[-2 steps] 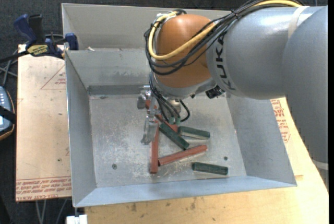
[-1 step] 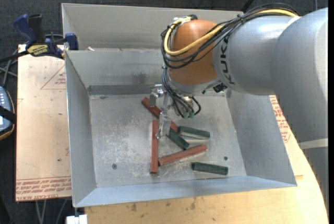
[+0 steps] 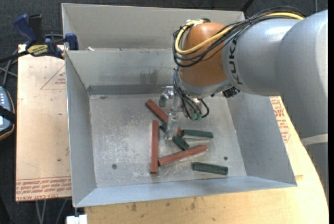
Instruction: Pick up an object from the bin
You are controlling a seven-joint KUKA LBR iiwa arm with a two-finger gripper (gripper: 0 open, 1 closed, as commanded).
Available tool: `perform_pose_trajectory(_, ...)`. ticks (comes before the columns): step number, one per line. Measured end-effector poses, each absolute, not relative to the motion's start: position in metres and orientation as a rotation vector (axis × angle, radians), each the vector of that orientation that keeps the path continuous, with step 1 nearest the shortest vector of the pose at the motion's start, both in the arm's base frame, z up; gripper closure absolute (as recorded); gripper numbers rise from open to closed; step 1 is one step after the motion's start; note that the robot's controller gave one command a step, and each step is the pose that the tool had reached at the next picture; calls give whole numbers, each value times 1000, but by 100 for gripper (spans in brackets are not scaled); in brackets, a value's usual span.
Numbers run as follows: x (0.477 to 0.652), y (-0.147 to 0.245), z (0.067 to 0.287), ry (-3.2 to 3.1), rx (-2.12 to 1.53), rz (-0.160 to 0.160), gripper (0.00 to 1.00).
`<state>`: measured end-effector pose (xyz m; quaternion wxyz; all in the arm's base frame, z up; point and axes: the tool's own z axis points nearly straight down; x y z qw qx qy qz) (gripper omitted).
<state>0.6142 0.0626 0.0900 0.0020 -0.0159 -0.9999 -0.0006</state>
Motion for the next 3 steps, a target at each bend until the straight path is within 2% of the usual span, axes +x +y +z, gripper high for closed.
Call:
perform_pose_trajectory(1,636,76,86,-3146,-124,-3,0)
perform_pose_trajectory(2,616,96,73,-3106,-521,-5,100)
perform_pose_trajectory(3,616,96,73,-3106,-522,-5,100)
